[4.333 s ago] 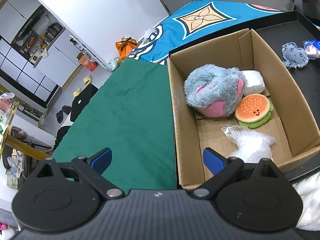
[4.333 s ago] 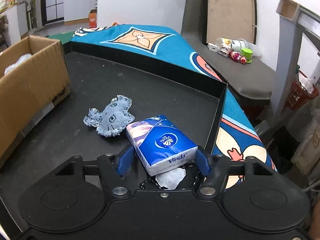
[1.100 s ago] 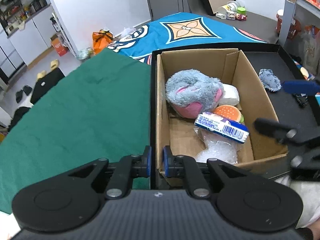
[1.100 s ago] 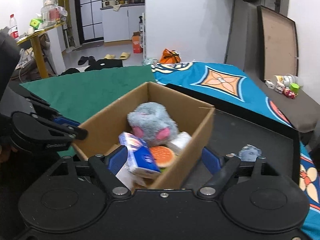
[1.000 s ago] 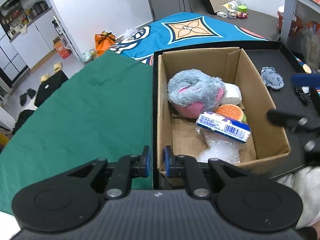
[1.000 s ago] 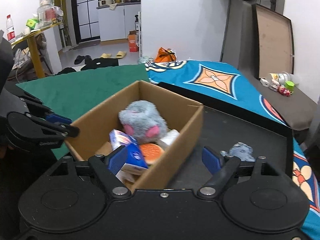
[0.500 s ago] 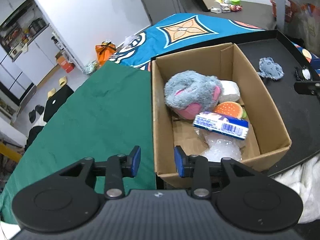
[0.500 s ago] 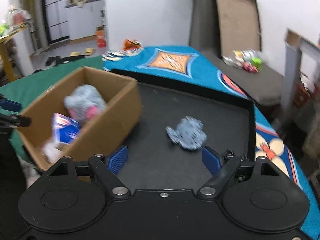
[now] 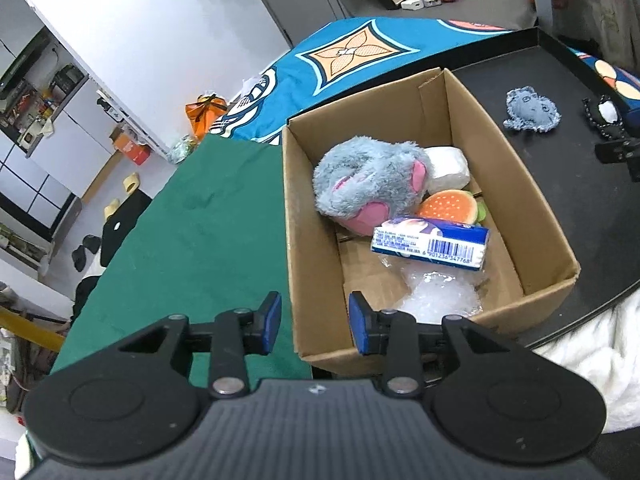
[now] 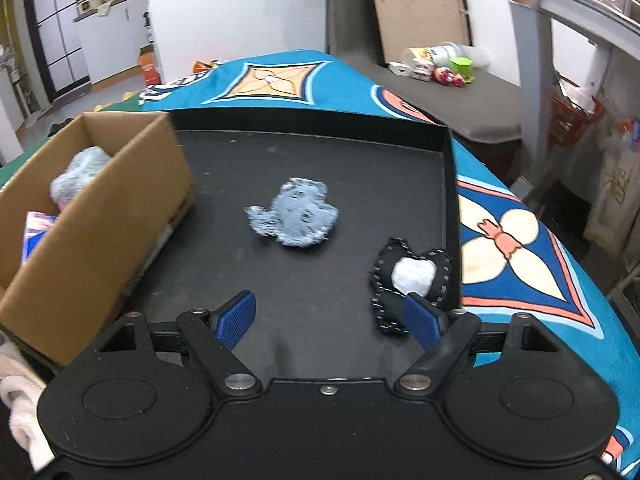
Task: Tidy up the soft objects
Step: 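Reach the right gripper to the black heart plush and grasp it, then lift the black heart plush with the right gripper and carry it over the box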
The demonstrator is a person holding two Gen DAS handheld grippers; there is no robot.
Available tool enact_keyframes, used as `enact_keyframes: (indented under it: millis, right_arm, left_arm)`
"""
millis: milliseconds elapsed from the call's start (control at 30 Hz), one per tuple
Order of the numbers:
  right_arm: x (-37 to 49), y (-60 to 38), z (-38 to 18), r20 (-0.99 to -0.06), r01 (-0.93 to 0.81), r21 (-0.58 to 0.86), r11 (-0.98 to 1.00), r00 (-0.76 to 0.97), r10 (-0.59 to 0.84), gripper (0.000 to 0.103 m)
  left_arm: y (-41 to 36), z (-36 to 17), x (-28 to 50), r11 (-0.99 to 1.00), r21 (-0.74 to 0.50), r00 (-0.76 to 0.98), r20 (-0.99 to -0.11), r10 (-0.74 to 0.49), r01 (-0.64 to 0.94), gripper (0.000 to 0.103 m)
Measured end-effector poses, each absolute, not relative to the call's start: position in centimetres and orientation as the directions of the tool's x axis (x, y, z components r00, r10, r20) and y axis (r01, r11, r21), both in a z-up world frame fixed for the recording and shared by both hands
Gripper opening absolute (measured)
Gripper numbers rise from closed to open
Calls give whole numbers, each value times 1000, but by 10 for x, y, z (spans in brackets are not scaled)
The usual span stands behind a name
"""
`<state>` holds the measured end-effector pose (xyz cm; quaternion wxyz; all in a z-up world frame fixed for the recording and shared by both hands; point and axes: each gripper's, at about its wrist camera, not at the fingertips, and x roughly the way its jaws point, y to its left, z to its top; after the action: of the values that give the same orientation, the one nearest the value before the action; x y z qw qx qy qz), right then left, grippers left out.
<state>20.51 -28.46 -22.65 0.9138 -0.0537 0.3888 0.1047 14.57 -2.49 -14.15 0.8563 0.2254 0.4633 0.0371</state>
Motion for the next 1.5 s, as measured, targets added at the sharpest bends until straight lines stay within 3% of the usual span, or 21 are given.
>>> enact_keyframes:
  millis: [267,567,667,733,800,967,1000,1500]
  right_arm:
    - [213,-297,-241,-733,-182,-18,983,671,111,73]
    - [218,-294,-249,-720,-165,-73,984,691,62,62]
    - [222,-297,-254,-732,-148,-68,987,679,52,46]
    - [221,-299,-254,-720,-138,-74,988,693,43,42]
    - [222,-299,-253,-713,-131,-86,988,701,31,25]
    - [216,-301,-250,-682,-110,-98,989,731,13,11]
    - [216,-300,-249,-677,-109,-99,989,735,13,4]
    - [201,-292,-228,-627,-120,-72,990,777,49,3]
  left_arm:
    - [-33,-143,152,866,482,557,-759,337,133,66]
    - [-38,-145,155,844,520,546,-748,377,129,71]
    - [-40,-146,157,840,527,544,-746,384,129,71]
    - [-40,-146,157,839,528,544,-745,385,129,71]
    - [-41,-146,157,840,527,545,-745,384,130,71]
    - [-41,-146,156,835,535,548,-740,390,128,71]
    - [-41,-146,156,835,535,549,-739,390,127,71]
    - [-38,-142,154,850,513,560,-742,369,121,71]
